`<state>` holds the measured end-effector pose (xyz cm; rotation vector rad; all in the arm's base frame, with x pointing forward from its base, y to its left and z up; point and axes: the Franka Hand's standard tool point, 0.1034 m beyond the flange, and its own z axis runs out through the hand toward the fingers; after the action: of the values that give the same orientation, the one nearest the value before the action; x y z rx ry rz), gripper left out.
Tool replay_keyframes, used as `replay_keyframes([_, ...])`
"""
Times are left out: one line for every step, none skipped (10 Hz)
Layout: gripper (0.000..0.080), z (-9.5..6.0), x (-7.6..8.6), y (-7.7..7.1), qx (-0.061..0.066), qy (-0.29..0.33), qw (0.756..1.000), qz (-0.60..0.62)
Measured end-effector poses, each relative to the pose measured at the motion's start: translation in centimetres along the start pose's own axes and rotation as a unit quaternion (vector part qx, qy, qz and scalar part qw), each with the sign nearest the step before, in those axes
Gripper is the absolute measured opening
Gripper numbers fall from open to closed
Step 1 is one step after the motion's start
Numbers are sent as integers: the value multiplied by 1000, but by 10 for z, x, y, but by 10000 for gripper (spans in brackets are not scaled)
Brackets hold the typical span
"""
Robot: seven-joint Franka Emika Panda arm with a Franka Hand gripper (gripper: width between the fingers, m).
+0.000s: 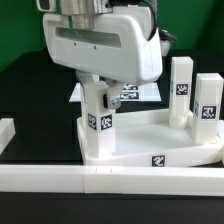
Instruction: Assemble desk
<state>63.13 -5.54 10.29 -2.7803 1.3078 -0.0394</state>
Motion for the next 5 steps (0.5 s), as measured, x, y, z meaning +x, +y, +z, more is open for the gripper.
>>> replay_keyframes([498, -1, -1, -1, -4, 0, 1000, -20])
replay_keyframes([498, -1, -1, -1, -4, 1, 998, -59])
replay_keyframes([621, -1, 0, -1, -4, 1, 993, -118])
replay_keyframes([621, -1, 1, -1, -4, 2, 984, -177])
replay_keyframes([644, -1, 1, 0, -4, 1, 976, -219])
